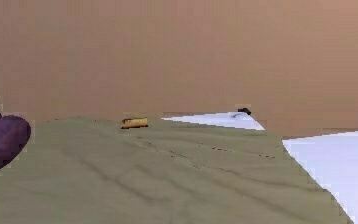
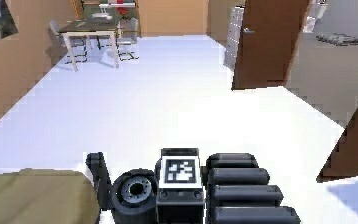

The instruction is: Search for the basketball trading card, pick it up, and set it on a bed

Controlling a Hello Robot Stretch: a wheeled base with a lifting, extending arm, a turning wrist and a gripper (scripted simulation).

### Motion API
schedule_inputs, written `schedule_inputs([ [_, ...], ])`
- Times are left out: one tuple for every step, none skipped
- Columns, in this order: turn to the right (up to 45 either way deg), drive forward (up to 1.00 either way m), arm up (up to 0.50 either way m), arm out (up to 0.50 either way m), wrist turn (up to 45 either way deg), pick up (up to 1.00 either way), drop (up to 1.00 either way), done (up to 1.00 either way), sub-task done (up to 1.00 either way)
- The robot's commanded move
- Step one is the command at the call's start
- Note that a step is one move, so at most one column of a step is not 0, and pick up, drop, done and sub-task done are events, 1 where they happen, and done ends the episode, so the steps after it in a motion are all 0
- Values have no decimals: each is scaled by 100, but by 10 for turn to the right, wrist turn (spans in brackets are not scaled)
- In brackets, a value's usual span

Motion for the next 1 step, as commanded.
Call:
schedule_inputs([
  [450, 0, 0, 0, 0, 0, 0, 0, 0],
])
